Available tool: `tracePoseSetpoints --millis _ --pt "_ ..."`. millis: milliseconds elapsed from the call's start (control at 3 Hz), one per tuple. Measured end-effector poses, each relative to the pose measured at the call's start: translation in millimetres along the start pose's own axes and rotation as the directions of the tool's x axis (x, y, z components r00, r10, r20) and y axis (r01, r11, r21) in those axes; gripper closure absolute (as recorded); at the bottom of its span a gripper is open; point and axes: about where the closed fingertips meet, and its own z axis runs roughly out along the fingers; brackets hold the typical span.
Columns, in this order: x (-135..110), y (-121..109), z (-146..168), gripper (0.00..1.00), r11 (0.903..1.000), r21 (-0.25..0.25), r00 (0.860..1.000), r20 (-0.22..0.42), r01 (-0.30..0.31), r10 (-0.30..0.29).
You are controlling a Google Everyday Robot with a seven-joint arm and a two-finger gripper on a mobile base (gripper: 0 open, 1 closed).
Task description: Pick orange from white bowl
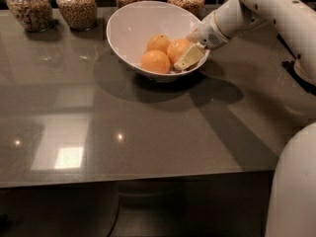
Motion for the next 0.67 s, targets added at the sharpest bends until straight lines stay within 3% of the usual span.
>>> tracePoseSetpoints --millis 333,667 --pt "1.3 -0.8 12.6 0.47 0.9996 -0.028 1.000 -0.010 0.006 -0.007" --pt "2.6 -0.3 16.9 0.68 0.9992 -0.039 1.000 -0.011 0.006 -0.007"
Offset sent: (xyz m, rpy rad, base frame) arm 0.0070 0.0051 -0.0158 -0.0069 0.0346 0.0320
